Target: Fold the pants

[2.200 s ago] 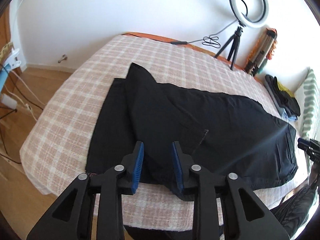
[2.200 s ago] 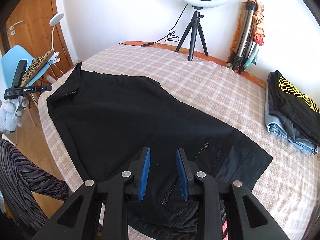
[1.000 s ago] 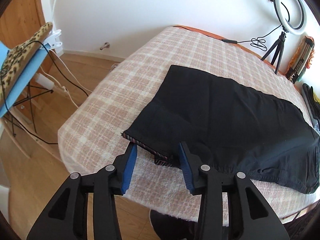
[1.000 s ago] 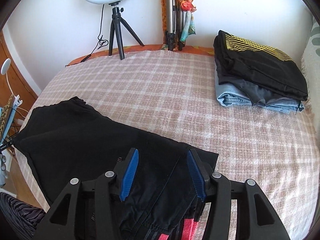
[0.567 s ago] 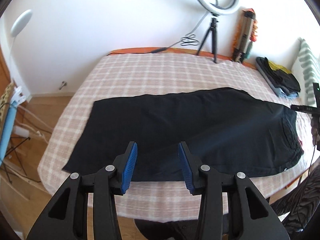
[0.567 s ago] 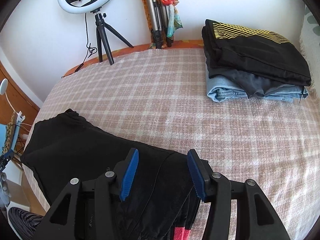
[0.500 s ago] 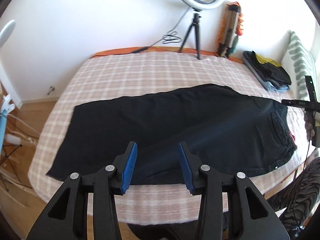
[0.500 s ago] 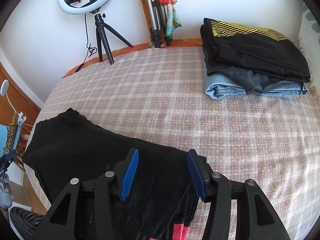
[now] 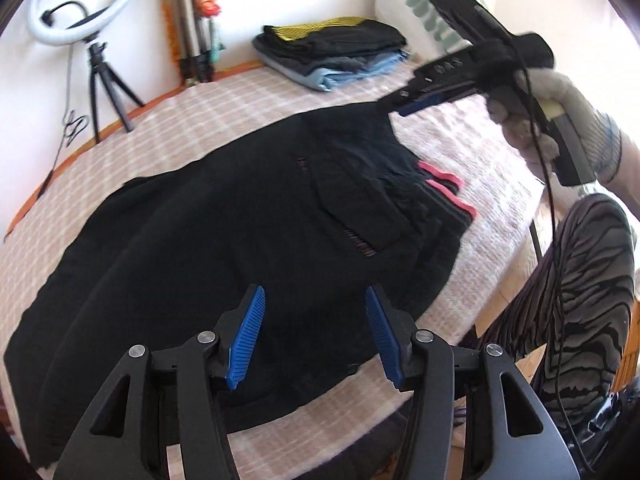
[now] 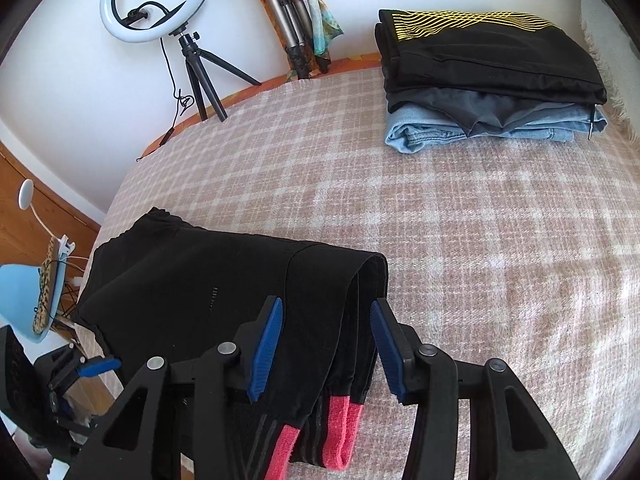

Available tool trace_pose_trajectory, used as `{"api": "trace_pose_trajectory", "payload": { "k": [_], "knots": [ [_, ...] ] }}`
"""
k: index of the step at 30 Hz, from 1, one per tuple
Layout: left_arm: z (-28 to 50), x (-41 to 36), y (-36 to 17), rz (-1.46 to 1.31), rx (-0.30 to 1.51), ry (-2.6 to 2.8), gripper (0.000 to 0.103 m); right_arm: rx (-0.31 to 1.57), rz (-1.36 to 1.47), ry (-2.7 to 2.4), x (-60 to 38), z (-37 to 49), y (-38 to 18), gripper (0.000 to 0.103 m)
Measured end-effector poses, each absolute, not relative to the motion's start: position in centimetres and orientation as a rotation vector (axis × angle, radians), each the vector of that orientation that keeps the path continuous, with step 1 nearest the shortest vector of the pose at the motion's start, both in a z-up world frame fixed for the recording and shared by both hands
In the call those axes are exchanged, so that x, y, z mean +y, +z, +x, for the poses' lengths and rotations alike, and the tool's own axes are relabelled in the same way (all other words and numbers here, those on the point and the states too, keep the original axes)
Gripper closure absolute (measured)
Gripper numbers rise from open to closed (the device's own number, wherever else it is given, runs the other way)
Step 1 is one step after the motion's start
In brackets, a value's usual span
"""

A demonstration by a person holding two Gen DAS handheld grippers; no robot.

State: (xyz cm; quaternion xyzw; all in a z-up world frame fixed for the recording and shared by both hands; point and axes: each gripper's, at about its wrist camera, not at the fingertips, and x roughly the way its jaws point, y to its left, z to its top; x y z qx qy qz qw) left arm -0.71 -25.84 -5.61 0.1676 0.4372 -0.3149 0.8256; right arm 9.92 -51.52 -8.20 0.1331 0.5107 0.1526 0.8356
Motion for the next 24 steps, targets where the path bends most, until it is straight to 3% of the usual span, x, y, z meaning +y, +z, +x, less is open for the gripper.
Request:
{"api": "trace_pose_trajectory", "payload": {
  "k": [2,11,14,18,22,24],
  "knots": [
    [-1.8,-28.7,-6.1,0.419,0.912,-0.721,0.040,1.088,0.288,0.335,-51.3,10.2,-8.7,0.054],
    [-3.7,-37.7,-9.3,0.668,0.812,-0.744,0.040,1.073,0.362,0.408,-51.1,11.4,-9.5,0.062],
    [-2.7,-37.7,-9.5,0.618,0.815,-0.743,0.039,1.052,0.400,0.413,-52.0,11.1,-9.2,0.062],
    [-1.2,-37.1,-9.2,0.506,0.870,-0.755,0.058,1.059,0.419,0.407,-53.0,10.5,-9.7,0.061],
    [0.0,-35.3,-7.5,0.318,0.895,-0.779,0.084,1.076,0.437,0.420,-53.4,9.5,-10.0,0.061],
    [0.9,-34.1,-6.5,0.222,0.892,-0.768,0.087,1.082,0.444,0.437,-53.3,9.1,-10.1,0.061]
  ]
}}
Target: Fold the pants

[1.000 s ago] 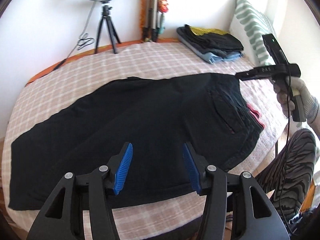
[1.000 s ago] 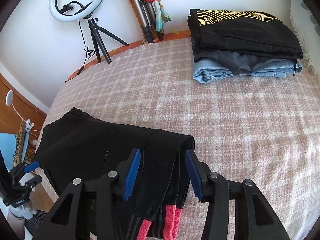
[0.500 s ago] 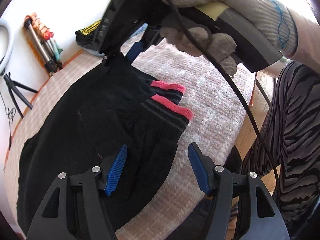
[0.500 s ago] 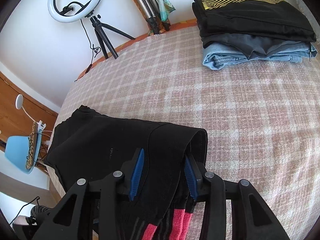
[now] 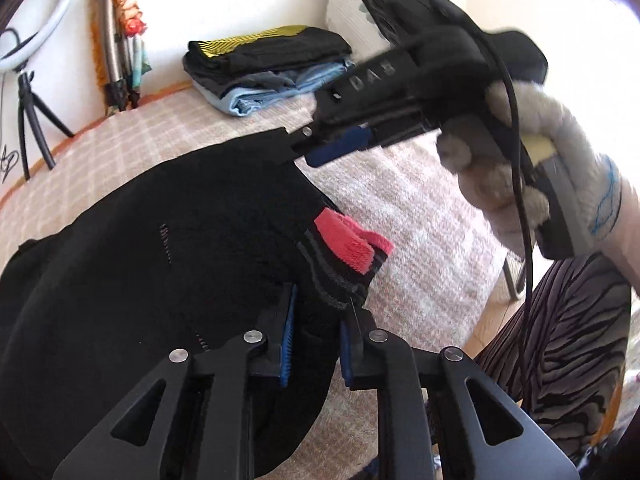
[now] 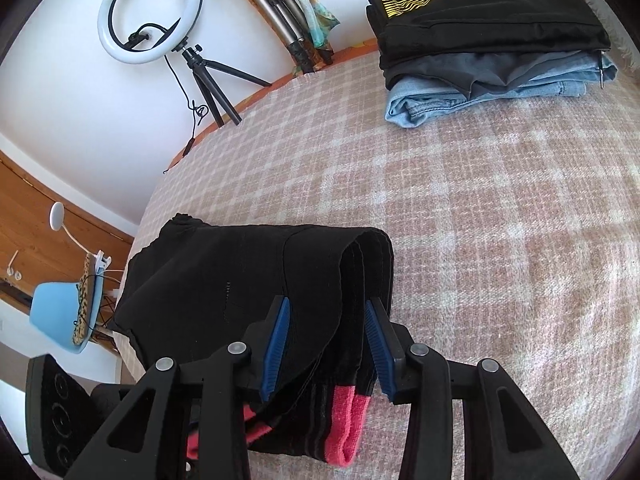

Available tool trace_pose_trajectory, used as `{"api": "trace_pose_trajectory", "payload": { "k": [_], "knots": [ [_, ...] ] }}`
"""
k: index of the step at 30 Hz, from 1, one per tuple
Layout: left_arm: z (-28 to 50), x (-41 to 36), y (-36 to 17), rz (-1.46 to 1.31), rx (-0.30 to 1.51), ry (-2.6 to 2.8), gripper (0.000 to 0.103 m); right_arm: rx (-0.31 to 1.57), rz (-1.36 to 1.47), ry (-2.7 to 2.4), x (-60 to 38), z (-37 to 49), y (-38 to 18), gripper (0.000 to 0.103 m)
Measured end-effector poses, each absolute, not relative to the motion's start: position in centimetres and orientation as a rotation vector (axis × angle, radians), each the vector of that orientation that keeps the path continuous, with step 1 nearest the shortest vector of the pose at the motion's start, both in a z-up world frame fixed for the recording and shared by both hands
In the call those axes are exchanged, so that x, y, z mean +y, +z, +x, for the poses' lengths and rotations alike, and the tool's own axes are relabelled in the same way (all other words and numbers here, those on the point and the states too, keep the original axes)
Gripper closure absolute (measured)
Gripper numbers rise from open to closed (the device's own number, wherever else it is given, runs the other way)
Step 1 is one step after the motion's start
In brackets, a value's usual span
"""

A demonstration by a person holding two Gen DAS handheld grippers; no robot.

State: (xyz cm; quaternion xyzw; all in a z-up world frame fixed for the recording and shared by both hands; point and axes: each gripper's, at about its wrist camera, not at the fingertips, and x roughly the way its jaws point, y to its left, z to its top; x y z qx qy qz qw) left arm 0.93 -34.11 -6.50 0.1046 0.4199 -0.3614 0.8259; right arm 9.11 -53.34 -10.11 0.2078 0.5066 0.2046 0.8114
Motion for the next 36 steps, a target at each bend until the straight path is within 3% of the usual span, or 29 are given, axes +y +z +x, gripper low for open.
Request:
{"api": "trace_pose_trajectory", "payload": {
  "k": [10,11,13,14,17,21,33,36],
  "knots": [
    [1.3,-33.7,-5.7,0.136,0.881,-0.778,0.089,1.177,0.539,0.529,-50.9,10.2,-12.0,0.061],
    [1.3,-33.6,-5.6,0.122,0.881,-0.780,0.089,1.172,0.535,0.527,-50.7,10.5,-12.0,0.065],
    [1.1,-33.7,-5.6,0.121,0.877,-0.782,0.089,1.141,0.531,0.507,-50.5,11.0,-11.8,0.082],
    [1.2,-33.9,-5.6,0.129,0.872,-0.782,0.089,1.121,0.514,0.486,-50.5,11.2,-11.5,0.096],
    [1.4,-35.0,-5.5,0.135,0.863,-0.791,0.089,1.038,0.465,0.455,-50.9,11.5,-9.7,0.103],
    [1.7,-36.5,-5.1,0.128,0.834,-0.811,0.089,0.941,0.394,0.414,-51.4,11.2,-7.4,0.103],
    [3.1,-37.5,-7.1,0.190,0.857,-0.794,0.086,0.984,0.227,0.338,-51.2,13.7,-9.9,0.103],
    [2.4,-36.3,-6.4,0.213,0.866,-0.784,0.069,1.003,0.237,0.339,-51.7,13.6,-9.6,0.099]
  ]
}}
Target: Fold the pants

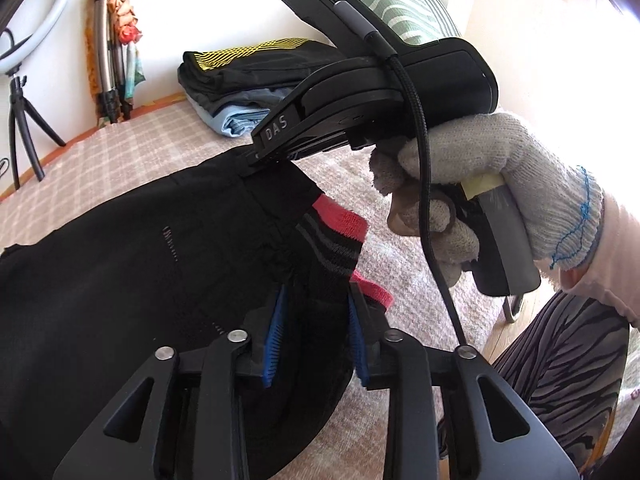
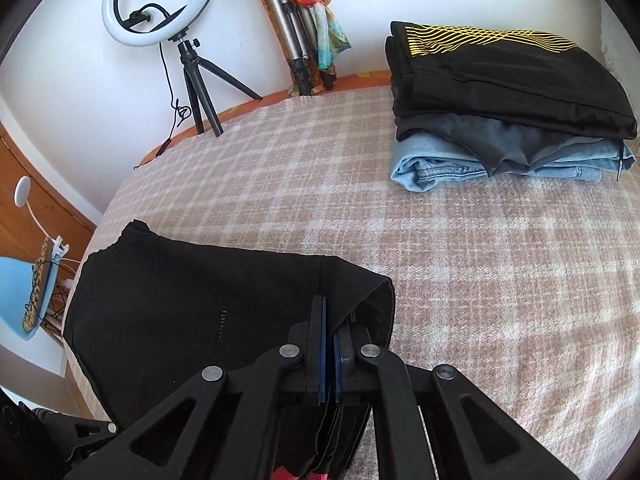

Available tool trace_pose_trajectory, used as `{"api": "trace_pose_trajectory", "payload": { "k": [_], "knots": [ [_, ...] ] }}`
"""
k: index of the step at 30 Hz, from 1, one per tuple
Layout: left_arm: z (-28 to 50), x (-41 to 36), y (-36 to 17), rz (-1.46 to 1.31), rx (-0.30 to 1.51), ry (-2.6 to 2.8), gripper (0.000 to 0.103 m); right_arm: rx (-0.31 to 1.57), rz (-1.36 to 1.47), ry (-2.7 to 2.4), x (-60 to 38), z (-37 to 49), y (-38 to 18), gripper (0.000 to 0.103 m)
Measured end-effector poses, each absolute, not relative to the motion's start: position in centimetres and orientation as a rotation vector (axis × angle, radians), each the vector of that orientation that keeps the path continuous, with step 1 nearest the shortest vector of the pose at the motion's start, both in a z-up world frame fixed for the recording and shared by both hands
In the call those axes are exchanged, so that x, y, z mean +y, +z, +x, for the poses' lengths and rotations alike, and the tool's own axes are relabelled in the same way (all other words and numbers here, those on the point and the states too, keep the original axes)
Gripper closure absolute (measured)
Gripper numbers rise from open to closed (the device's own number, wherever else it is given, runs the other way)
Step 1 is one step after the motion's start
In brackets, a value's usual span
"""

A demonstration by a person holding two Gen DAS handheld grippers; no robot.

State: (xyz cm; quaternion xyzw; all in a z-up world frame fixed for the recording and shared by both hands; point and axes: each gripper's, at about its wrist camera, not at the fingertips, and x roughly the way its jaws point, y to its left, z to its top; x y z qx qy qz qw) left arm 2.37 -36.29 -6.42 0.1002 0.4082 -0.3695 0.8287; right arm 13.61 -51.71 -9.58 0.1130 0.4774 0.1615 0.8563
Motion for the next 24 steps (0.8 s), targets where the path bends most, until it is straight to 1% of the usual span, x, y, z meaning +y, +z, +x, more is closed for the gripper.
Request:
{"api": "trace_pose_trajectory", "payload": {
  "k": [1,2,3,10,12,14,16,18,22,24],
  "knots": [
    [2.1,-35.5,-6.0,0.209,0.864,-0.791,0.067,1.014,0.240,0.323,-52.1,13.5,-9.4,0.094],
    [1.7,-34.6,-5.6,0.206,0.859,-0.794,0.067,1.020,0.238,0.317,-52.4,13.2,-9.1,0.083],
    [1.4,-33.5,-5.1,0.205,0.853,-0.788,0.067,1.016,0.228,0.322,-52.7,12.6,-8.6,0.080],
    [1.9,-22.4,-2.2,0.132,0.839,-0.633,0.066,0.927,0.159,0.328,-52.4,9.3,-4.4,0.078],
    [2.9,-18.8,-1.9,0.112,0.835,-0.541,0.066,0.896,0.119,0.332,-51.0,9.1,-3.0,0.072],
    [4.0,-14.8,-1.7,0.094,0.833,-0.422,0.066,0.863,0.089,0.357,-49.2,9.3,-1.7,0.070],
    [5.4,-10.7,-1.7,0.068,0.838,-0.318,0.066,0.842,0.077,0.430,-47.0,9.8,-0.8,0.064],
    [6.3,-6.4,-1.8,0.051,0.837,-0.212,0.066,0.839,0.039,0.479,-44.0,10.7,-0.7,0.060],
    [7.2,2.1,-2.7,0.003,0.863,-0.036,0.066,0.872,-0.015,0.570,-38.1,13.2,-1.7,0.060],
    [7.3,6.2,-3.3,-0.017,0.875,0.044,0.066,0.902,-0.029,0.620,-35.1,14.8,-2.5,0.056]
  ]
}}
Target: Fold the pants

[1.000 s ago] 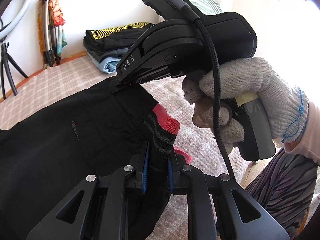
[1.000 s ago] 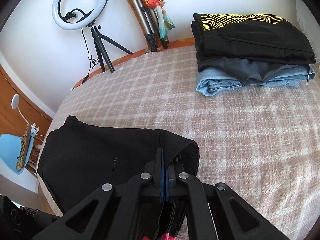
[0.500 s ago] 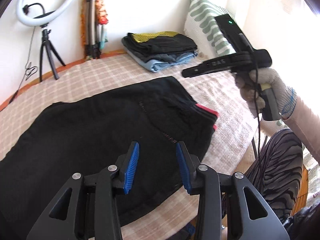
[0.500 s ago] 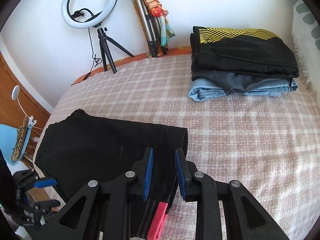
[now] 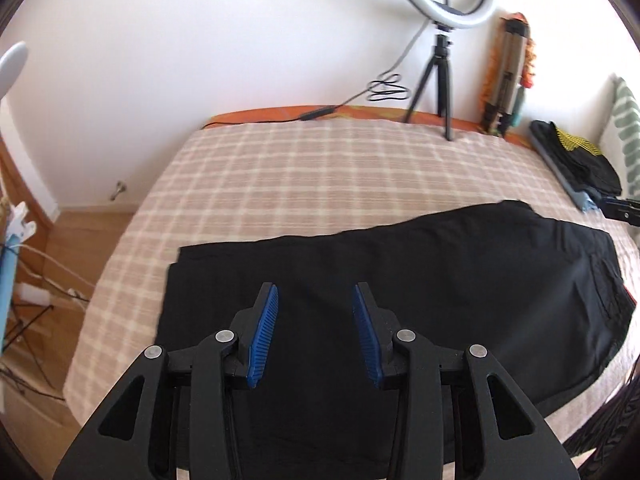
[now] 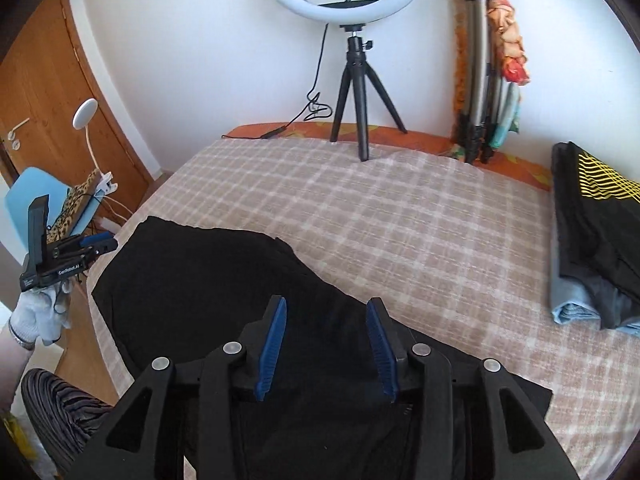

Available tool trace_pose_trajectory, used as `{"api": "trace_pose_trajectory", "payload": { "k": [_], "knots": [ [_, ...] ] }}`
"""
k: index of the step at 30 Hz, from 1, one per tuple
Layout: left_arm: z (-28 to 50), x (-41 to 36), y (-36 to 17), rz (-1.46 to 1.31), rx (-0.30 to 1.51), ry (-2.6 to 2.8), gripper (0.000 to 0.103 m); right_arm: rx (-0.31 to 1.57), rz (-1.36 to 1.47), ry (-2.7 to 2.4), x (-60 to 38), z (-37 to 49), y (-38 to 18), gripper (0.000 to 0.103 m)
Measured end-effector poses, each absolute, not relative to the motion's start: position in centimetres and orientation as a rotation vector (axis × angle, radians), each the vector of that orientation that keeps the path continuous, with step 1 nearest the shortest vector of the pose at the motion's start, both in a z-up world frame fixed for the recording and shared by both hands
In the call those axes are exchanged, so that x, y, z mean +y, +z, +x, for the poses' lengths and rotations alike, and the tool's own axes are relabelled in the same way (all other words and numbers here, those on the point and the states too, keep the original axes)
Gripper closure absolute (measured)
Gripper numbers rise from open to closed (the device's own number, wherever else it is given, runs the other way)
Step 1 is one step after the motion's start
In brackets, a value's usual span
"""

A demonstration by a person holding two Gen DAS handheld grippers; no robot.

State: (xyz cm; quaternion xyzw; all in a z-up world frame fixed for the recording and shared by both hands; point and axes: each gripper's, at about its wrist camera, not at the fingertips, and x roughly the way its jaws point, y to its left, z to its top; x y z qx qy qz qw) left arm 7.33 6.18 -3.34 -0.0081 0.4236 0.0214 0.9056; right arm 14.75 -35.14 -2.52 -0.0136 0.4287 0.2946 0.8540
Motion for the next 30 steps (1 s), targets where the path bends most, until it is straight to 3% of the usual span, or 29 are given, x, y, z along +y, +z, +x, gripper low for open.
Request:
{"api": "trace_pose_trajectory", "payload": {
  "k": [7,14,21,24,30],
  "knots": [
    [7.7,16.1,-7.0,-0.130,0.935,0.191,0.066,0.966,-0.135,0.674,-27.0,18.8,-5.5,0.050],
    [9.1,19.4,-10.0,-0.222,0.976,0.203,0.066,1.050,-0.193,0.669,-24.2,21.2,-8.6,0.049],
    [10.0,19.1,-10.7,-0.183,0.981,0.197,0.066,1.044,-0.169,0.675,-24.1,22.2,-9.4,0.093],
    [10.4,19.1,-10.6,-0.164,0.971,0.209,0.066,1.024,-0.142,0.670,-24.8,22.5,-9.3,0.098],
    [11.5,18.0,-10.9,-0.110,0.988,0.195,0.066,1.054,-0.077,0.629,-25.2,23.8,-10.7,0.098]
  ]
}}
